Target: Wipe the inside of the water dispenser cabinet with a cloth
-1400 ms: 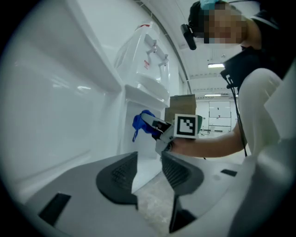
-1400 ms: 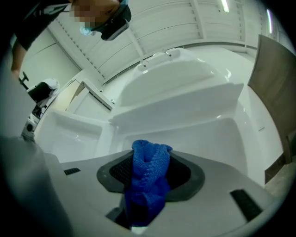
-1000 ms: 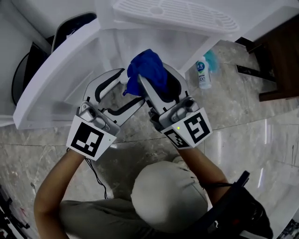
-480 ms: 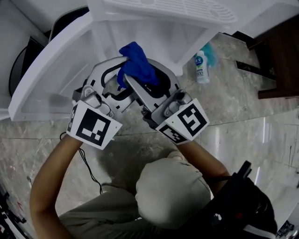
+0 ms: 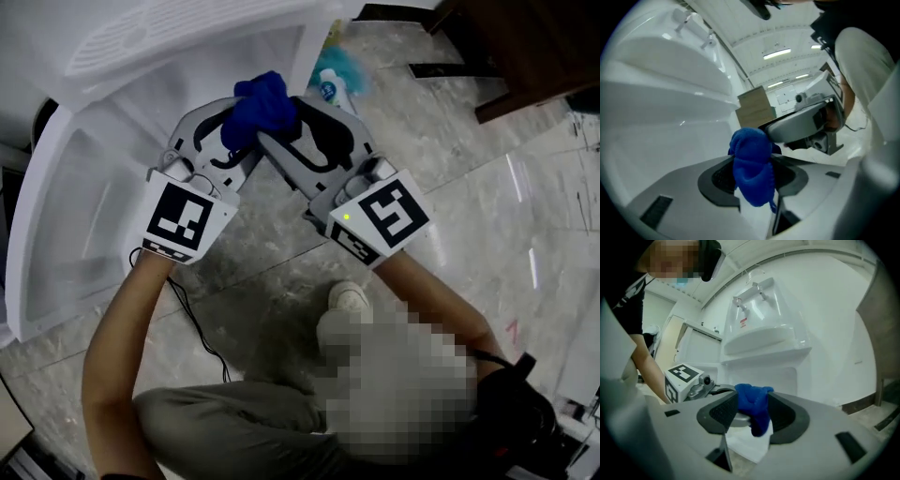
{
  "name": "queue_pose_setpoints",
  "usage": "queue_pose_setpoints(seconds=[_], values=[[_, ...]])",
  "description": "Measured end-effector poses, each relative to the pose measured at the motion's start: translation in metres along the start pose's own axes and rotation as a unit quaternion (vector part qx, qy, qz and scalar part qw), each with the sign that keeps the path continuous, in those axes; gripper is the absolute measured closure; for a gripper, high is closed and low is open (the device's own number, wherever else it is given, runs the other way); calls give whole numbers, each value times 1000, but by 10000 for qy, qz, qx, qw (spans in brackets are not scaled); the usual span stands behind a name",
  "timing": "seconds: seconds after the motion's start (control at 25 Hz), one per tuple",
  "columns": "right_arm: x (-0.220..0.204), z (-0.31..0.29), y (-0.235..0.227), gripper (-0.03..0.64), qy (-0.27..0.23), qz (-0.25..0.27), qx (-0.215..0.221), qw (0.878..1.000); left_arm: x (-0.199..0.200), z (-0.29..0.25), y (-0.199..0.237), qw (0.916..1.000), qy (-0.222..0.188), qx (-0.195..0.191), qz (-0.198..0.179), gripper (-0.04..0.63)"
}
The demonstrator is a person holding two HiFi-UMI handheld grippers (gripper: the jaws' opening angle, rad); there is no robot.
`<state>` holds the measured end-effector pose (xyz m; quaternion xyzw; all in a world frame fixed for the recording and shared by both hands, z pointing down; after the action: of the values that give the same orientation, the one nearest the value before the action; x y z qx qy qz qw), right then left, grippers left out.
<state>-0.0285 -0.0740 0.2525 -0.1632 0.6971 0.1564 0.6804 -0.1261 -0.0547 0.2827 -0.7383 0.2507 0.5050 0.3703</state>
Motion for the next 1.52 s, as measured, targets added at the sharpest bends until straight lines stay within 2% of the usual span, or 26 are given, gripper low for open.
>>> queue_pose_setpoints(seconds=[0.12,0.24,0.36,0.48,0.56,0.64,0.72,0.84,0.96,1.12,1.2,1.32,1.4,1.52], values=[[15,13,-17,426,145,295,-196,9993,-15,3,40,9959,-46,587,683,413],[26,28,-17,426,461,550,78,9974,-23,-5,65,9910,11,897,992,417],[32,42,-13,426,602,615,344,9957,-20,-21,79,9880,-26,1238,927,417],[32,56,-15,428,722,674,337,9945,-8,-44,97,9822,-361,1761,551,417],[30,58,-15,433,712,513,304,9957,-3,-58,106,9770,-494,2036,398,417],[30,58,-17,436,639,134,339,9973,-2,-73,114,9725,-473,2241,422,417],[26,60,-16,439,721,85,448,9964,-3,-86,121,9676,-521,2422,491,417],[16,63,-13,445,821,-92,532,9952,-3,-93,129,9556,-853,2743,649,417],[13,66,-18,446,720,-641,586,9936,-1,-98,142,9470,-1192,2891,731,417],[20,72,-27,451,745,-229,453,9959,-4,-104,165,9415,-1254,3048,696,424],[24,76,-34,453,743,-358,348,9960,-7,-107,170,9370,-1207,3217,624,430],[20,79,-39,453,852,-388,307,9951,-8,-106,169,9294,-1267,3394,707,430],[15,78,-37,454,910,-379,362,9945,-3,-103,160,9283,-1400,3352,797,430],[9,76,-28,457,955,-410,471,9935,1,-97,137,9314,-1555,3189,817,430]])
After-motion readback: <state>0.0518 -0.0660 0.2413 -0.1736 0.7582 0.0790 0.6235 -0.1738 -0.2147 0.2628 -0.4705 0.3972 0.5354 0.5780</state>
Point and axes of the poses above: the fingertips, and each gripper's own axes: z backward along the fingers, y to its left, x out of its top, the point moved 6 cm from there along z, backward along the fingers, and after that the axes turned 5 degrees about -x, right-handed, at the moved point
